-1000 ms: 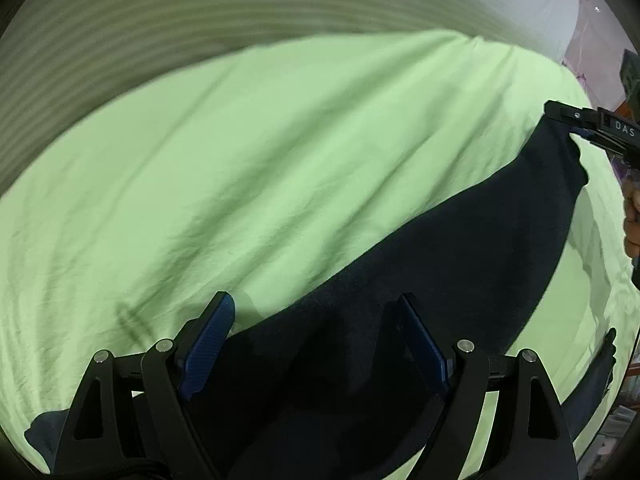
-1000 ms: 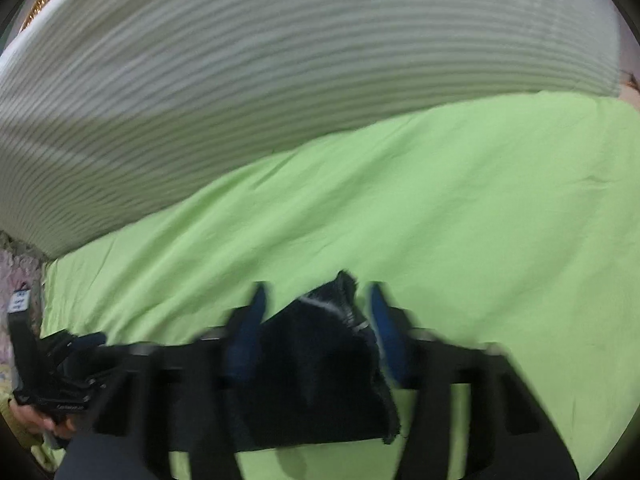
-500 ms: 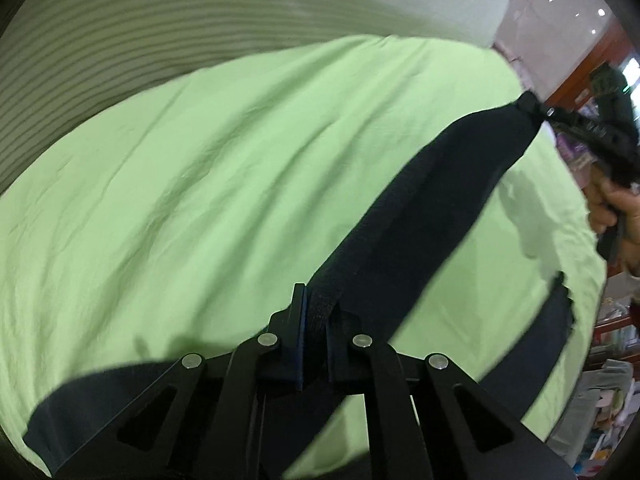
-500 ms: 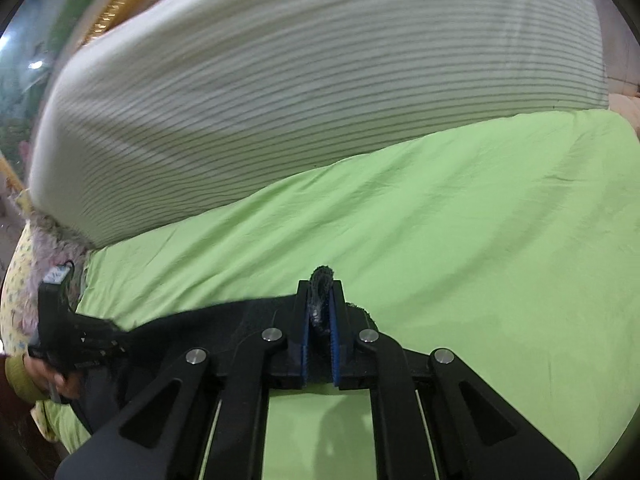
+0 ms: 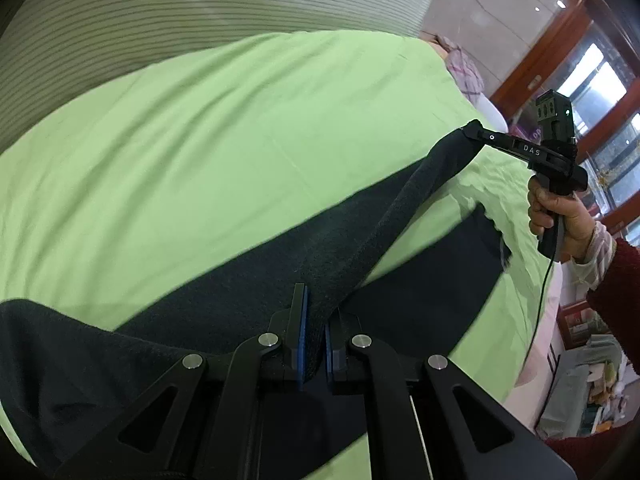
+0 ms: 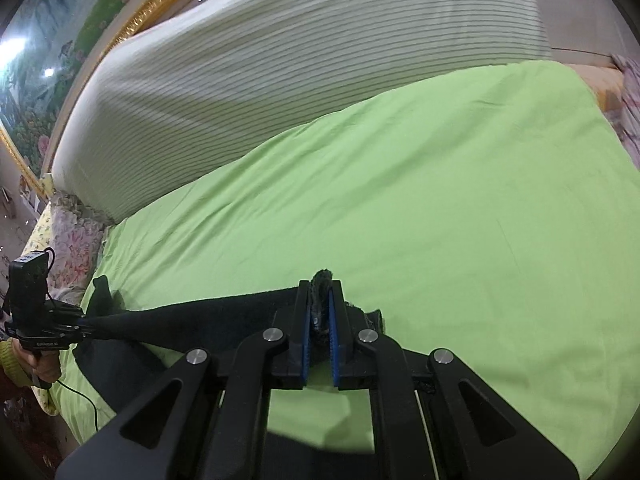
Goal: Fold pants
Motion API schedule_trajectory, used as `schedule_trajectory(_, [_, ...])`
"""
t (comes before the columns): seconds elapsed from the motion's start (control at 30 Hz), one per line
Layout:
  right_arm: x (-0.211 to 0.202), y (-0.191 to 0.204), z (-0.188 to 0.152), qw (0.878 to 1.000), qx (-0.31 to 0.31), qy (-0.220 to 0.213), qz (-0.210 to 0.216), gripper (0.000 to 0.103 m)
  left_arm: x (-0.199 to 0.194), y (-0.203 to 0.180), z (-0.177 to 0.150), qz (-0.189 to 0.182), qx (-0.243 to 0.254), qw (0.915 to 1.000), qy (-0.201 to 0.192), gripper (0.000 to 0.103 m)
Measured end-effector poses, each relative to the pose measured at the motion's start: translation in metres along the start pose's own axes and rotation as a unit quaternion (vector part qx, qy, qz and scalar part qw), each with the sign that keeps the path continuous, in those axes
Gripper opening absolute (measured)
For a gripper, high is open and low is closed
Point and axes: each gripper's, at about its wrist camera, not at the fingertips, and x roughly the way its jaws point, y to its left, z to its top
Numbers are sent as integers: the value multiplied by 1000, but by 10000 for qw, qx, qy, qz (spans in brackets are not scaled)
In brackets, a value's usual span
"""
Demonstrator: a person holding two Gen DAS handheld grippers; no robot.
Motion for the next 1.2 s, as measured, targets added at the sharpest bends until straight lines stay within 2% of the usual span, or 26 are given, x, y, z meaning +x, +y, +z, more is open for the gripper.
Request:
schedule_trajectory(0.33, [-33, 2, -54, 9997, 185, -6, -183, 8, 9, -36, -44, -114, 197, 9997, 132, 5])
schedule_trajectory(0.53, [-54, 6, -72, 9992, 263, -119, -283, 8, 7, -36, -56, -205, 172, 9996, 92, 5])
schedule_trajectory(0.7, [-49, 2, -98, 9978, 237, 247, -559, 8, 25, -39, -68, -188, 183, 9993, 283, 5])
schedule_trajectory(0.87, [-47, -6, -112, 9965, 309, 388, -672, 7, 39, -43, -80, -155, 208, 9987, 442, 5])
schedule_trajectory(1.03, [-55, -3, -113, 9963, 296, 338, -729, 7, 38, -42, -84, -194, 202, 9989, 379, 5])
schedule_trajectory(1.2, [-52, -1, -121, 9939, 195, 513, -958, 7, 41, -43, -86, -215, 335, 9984, 406, 7])
